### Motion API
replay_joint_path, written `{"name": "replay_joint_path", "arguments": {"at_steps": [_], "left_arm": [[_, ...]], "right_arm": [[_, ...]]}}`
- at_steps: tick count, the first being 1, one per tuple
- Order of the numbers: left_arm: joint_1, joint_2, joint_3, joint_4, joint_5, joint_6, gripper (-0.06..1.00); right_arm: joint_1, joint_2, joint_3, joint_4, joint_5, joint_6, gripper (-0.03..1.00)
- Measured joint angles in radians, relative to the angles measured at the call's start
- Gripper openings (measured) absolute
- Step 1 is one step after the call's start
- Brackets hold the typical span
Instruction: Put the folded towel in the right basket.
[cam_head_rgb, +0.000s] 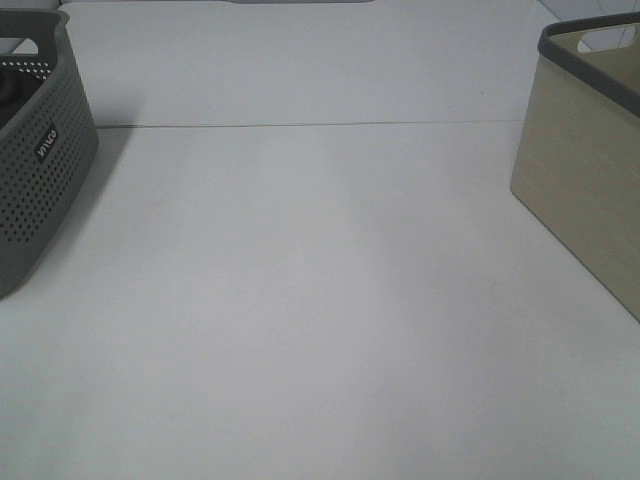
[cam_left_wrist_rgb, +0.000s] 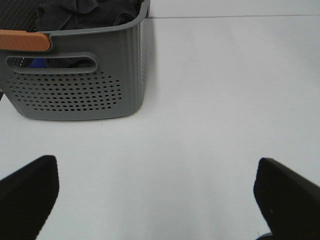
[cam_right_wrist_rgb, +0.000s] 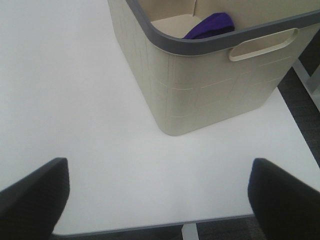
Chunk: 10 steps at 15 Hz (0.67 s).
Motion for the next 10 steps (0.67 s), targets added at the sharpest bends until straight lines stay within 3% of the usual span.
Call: {"name": "replay_joint_path", "arguments": {"at_steps": [6,10], "left_arm": [[0.000,0.000,0.000,0.000,0.000,0.000,0.99],[0.000,0.000,0.000,0.000,0.000,0.000,0.99]], "right_arm": [[0.000,-0.011,0.108,0.094,-0.002,-0.108,0.92],[0.000,-0.011,0.156,0.117,-0.103,-0.124,0.92]]}}
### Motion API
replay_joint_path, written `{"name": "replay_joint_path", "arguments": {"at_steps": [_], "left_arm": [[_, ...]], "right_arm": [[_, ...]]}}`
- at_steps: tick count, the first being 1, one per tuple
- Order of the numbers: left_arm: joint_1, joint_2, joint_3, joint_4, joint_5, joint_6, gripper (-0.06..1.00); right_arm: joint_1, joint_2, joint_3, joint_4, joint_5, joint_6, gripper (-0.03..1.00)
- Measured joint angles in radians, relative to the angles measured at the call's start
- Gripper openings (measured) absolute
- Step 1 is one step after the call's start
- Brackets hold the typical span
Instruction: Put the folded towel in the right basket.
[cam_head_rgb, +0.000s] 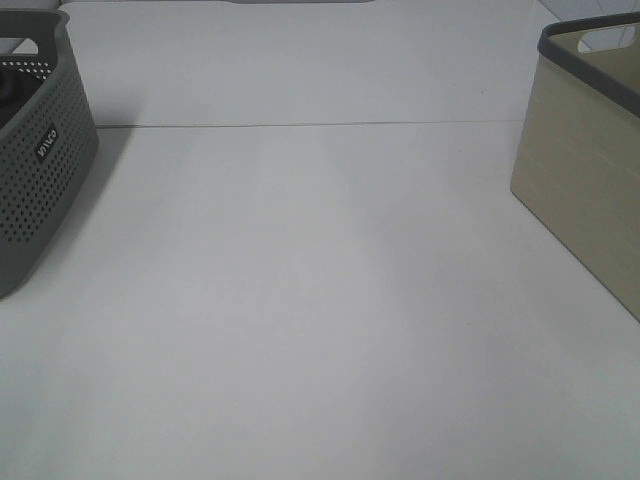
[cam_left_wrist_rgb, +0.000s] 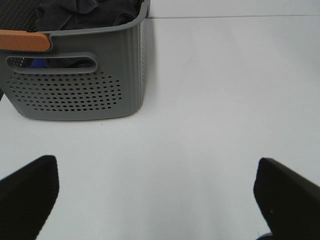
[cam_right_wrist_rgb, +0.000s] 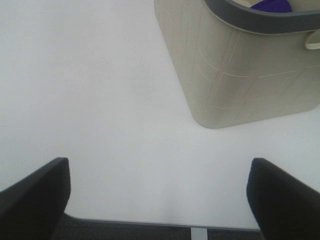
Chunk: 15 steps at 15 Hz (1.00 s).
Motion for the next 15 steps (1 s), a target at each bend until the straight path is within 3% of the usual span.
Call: {"name": "replay_joint_path", "arguments": {"at_steps": [6,15], "left_arm": [[0.000,0.000,0.000,0.000,0.000,0.000,0.99],[0.000,0.000,0.000,0.000,0.000,0.000,0.99]], "right_arm": [[0.000,0.000,0.005,0.095,-0.013,-0.058,0.92],[0.000,0.000,0.005,0.104,-0.014,-0.061,0.92]]}}
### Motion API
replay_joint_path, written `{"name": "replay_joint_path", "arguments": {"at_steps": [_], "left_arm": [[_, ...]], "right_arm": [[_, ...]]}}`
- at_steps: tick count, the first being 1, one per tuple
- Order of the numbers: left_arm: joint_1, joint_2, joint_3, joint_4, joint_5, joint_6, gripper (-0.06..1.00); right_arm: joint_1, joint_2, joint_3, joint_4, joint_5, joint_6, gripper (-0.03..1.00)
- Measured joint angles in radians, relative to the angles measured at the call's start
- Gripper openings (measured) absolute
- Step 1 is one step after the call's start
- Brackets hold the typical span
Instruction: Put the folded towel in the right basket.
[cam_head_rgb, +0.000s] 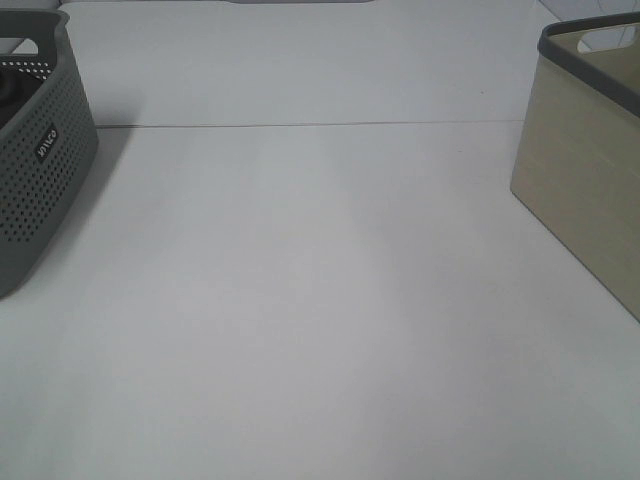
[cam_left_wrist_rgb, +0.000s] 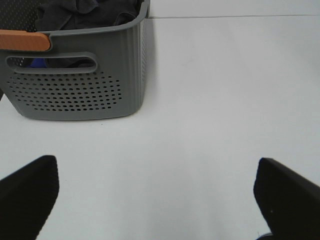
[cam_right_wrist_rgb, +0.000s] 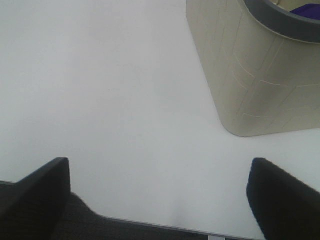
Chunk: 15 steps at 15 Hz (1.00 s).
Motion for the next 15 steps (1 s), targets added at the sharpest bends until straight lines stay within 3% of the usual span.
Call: {"name": "replay_joint_path", "arguments": {"at_steps": [15], "left_arm": [[0.000,0.000,0.000,0.000,0.000,0.000,0.99]], "right_arm": [[0.000,0.000,0.000,0.003,-0.001,0.000,0.92]]}}
